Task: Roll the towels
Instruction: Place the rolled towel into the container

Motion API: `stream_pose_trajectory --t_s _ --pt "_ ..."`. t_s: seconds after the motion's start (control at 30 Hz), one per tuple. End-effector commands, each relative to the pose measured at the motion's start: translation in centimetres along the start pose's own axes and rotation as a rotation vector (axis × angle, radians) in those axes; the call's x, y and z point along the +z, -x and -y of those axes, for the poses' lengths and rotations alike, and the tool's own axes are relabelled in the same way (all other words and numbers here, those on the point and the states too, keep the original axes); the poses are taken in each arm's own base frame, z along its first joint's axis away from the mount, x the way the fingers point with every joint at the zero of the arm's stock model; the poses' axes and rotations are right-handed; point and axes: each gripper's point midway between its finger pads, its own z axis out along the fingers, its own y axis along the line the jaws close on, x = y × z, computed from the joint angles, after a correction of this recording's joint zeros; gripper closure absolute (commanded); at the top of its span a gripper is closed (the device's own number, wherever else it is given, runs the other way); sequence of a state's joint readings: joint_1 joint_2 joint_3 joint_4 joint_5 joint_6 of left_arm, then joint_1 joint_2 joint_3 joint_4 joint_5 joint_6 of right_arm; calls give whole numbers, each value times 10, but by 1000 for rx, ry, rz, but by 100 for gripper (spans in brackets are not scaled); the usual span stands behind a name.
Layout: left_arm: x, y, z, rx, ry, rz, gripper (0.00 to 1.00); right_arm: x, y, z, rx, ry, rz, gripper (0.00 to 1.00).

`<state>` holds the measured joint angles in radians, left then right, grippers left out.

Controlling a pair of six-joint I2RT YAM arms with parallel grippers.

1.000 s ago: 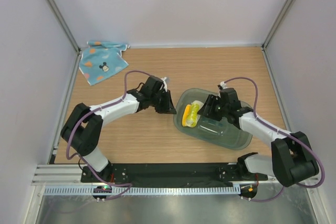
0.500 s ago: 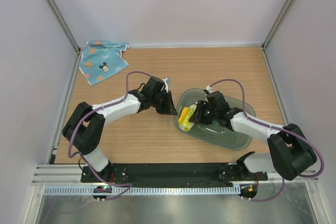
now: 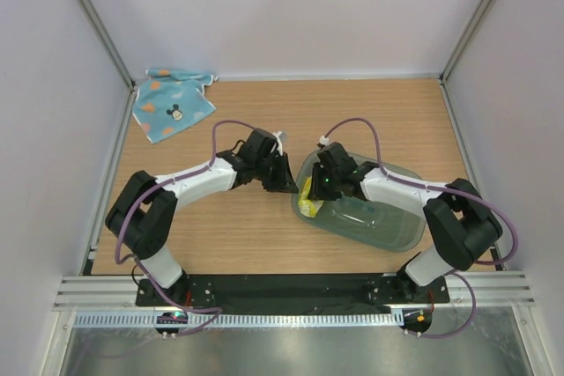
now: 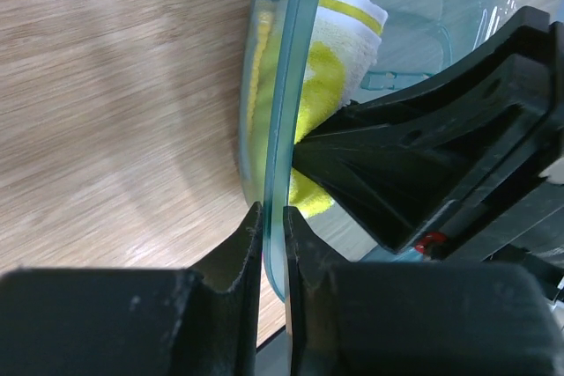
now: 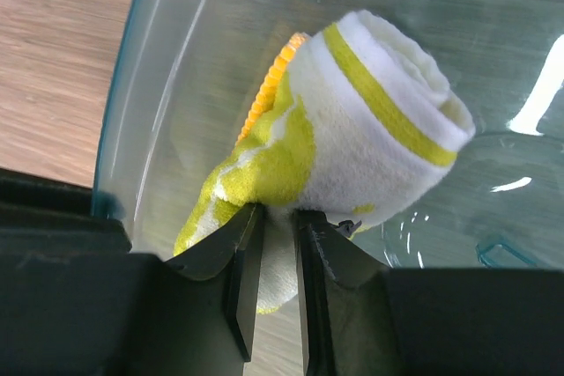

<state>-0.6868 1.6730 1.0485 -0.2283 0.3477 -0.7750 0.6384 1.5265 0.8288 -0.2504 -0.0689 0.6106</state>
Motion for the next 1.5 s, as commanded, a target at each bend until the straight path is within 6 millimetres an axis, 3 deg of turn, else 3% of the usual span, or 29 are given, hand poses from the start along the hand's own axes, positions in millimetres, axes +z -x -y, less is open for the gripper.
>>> stream_pose_trajectory --t_s 0.0,0.13,0.37,0.53,0.63,0.83,0.97,1.17,1.47 --pt "9 -17 14 12 -45 -43 87 15 -11 4 -86 -70 -46 72" --pt "12 -22 17 8 -46 -52 88 27 -29 9 -123 -94 -98 72" --pt "10 -24 21 -12 -51 -50 88 34 -40 22 -174 -131 -150 70" --pt "8 -23 25 -20 -60 -42 89 46 -59 36 -174 -159 -205 71" --pt "7 -25 24 -30 -57 -41 90 43 -55 32 -171 -150 -194 68" --pt "6 -30 19 -76 -35 -42 91 9 -10 15 -217 -183 -98 51" --pt "6 -30 17 -96 -28 -36 92 -16 11 9 -232 -210 -48 48" --pt "7 -33 12 -140 -8 -34 92 -47 20 7 -232 -223 -19 45" --pt "3 -36 15 -210 9 -10 93 -89 36 20 -222 -295 62 40"
